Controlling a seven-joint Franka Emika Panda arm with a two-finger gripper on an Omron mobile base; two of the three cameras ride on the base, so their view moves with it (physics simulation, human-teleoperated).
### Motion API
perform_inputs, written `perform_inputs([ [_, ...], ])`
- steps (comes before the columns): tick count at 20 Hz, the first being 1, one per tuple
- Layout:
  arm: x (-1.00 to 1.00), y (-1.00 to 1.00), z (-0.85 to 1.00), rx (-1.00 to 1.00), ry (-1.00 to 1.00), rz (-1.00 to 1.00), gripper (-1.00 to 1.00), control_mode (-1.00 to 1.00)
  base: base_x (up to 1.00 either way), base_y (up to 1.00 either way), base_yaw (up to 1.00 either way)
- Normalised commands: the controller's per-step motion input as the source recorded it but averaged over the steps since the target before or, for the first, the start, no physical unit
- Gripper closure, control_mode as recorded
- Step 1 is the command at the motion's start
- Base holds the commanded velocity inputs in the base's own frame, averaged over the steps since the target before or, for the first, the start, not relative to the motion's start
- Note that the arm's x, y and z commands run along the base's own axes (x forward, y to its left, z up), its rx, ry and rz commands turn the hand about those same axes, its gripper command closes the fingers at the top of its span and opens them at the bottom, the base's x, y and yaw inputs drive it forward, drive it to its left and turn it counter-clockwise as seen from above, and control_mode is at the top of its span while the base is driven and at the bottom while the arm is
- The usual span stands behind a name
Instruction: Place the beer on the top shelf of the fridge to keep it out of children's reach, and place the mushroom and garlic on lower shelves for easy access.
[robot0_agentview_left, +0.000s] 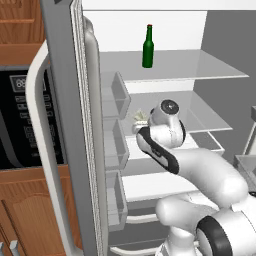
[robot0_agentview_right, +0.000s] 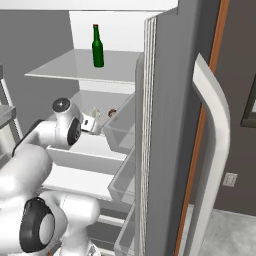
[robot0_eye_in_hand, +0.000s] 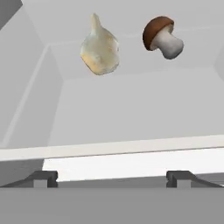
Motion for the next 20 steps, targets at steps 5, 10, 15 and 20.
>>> perform_inputs([
  [5, -1.00, -0.21, 0.51, 0.00, 0.00, 0.00, -1.00, -1.00, 0.00, 0.00, 0.00],
  [10, -0.97, -0.22, 0.61, 0.00, -0.07, 0.00, -1.00, -1.00, 0.00, 0.00, 0.00],
  [15, -0.76, -0.03, 0.64, 0.00, -0.17, 0.03, -1.00, -1.00, 0.00, 0.00, 0.00],
  [20, -0.65, 0.00, 0.71, 0.00, -0.20, 0.05, -1.00, -1.00, 0.00, 0.00, 0.00],
])
